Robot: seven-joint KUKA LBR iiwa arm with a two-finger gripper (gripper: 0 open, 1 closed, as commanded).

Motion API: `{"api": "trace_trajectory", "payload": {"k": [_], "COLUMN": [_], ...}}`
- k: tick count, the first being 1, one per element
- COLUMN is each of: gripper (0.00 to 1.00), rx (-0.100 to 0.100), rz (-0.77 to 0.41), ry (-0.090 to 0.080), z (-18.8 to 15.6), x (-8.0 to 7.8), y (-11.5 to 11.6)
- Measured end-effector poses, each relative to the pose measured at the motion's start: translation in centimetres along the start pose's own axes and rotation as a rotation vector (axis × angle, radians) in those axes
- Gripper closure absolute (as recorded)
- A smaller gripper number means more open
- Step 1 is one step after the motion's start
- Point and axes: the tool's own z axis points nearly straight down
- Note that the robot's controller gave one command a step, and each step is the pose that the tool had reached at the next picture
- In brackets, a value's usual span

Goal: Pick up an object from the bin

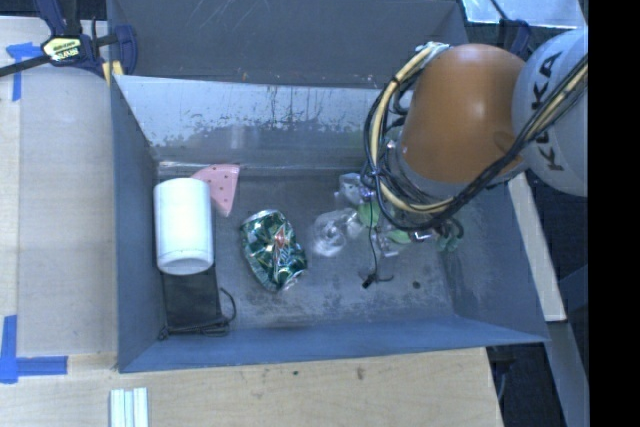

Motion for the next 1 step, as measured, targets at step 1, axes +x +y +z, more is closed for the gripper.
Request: {"api": "trace_trajectory", "payload": {"k": [1], "gripper": [0.00], "rx": [0.000], "rz": [0.002], "ry": [0.001], "z": [-0.76], "x": [0.83], "y": [0.98]}}
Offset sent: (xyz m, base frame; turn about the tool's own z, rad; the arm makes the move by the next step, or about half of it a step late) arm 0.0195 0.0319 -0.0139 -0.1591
